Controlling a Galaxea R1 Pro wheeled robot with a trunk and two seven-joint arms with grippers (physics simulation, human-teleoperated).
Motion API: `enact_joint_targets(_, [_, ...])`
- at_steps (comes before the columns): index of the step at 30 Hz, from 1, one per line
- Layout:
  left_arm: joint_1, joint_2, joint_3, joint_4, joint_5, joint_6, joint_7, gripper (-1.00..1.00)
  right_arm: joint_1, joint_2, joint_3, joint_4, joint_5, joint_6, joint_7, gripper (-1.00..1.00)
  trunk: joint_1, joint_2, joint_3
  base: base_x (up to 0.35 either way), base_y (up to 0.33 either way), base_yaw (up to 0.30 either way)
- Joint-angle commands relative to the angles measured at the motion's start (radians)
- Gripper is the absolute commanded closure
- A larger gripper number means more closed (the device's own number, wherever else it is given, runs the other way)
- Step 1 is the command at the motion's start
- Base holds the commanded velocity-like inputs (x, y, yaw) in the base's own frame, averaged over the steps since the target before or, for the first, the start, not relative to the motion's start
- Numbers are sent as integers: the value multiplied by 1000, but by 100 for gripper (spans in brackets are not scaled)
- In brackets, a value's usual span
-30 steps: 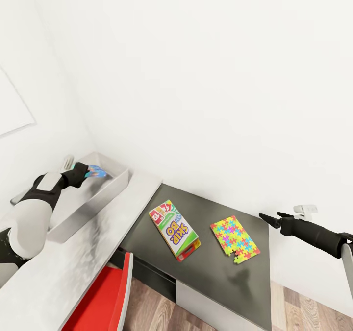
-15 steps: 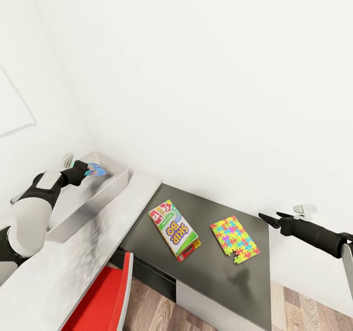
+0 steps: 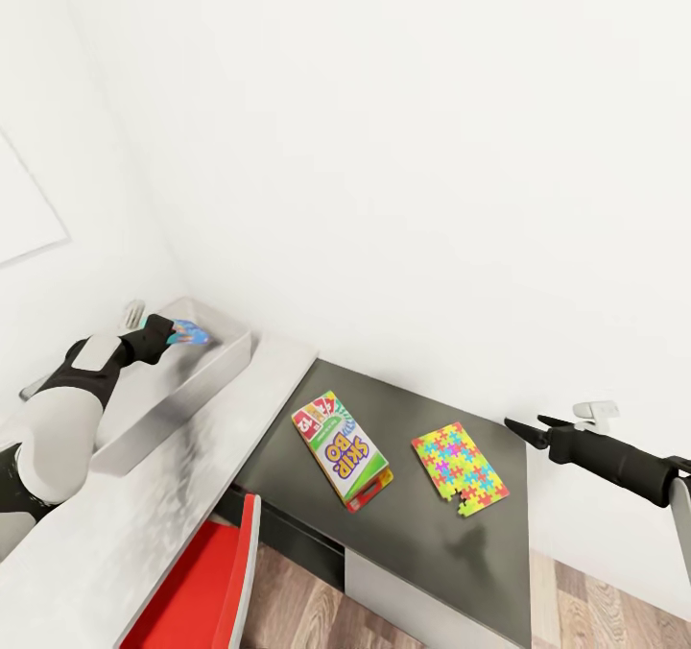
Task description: Put all the toys in the child's room - the three board games (two on the bed and one on the table), the two jigsaw puzzles on the table, and the tennis ball on the table - inside the toy box on the table in the child's room.
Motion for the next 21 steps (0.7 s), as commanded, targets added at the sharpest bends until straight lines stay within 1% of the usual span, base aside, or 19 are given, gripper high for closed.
enact_joint_targets(1, [-1, -1, 4, -2, 10, 7, 7, 100, -1, 0, 0, 0, -6, 9, 1, -100, 1, -2, -3, 0, 0, 0])
enact_joint_targets(21, [-4, 3, 5, -1, 12, 12, 10, 100, -1, 0, 2, 0, -5, 9, 6, -100, 1, -2, -32, 0, 0, 0])
